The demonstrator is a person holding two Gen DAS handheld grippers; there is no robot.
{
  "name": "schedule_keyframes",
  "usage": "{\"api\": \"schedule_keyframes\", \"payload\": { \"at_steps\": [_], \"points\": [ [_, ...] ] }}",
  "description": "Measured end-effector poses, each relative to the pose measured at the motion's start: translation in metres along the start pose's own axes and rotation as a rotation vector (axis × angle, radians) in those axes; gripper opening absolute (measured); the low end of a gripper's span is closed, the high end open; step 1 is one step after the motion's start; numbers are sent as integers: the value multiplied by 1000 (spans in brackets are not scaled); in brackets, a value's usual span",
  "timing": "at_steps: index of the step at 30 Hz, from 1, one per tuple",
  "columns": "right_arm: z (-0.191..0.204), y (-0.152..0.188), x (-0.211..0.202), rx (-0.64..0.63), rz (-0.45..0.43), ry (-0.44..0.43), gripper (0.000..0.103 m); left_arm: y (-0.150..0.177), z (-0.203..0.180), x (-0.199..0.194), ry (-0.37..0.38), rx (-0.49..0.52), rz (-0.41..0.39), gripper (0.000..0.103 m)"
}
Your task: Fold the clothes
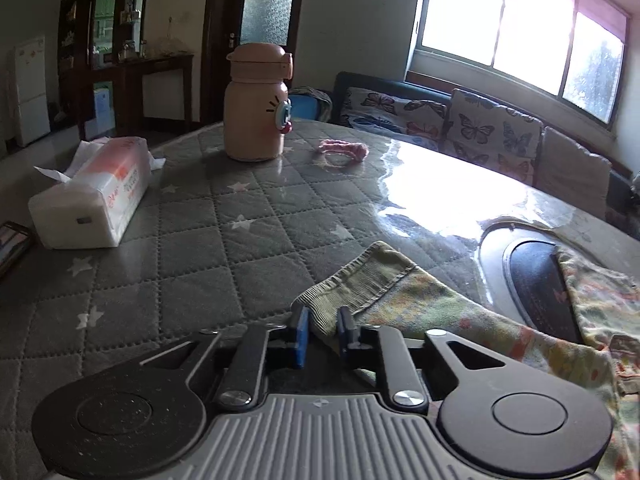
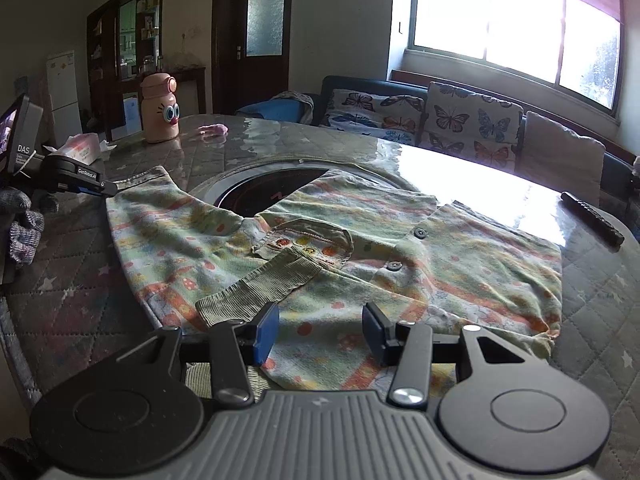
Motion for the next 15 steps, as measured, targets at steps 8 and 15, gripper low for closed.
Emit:
{"api": "schedule_keyframes", "payload": {
  "at_steps": [8, 15],
  "points": [
    [-12, 2, -13, 47, -30, 34, 47, -13, -37, -46, 236, -25, -57, 5],
    [-38, 4, -28, 136, -69, 77, 47, -4, -131, -93, 540, 121, -60, 5]
  ]
}}
Point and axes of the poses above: each gripper's, at about its wrist camera, not at the fingertips, and x roughly the way its jaws point, z to its left, y to its underside, the point moved 3 cm from there along x, roughly the way its jaws point, and after that the axes turned 5 degrees about -x, right-handed, at the moved point
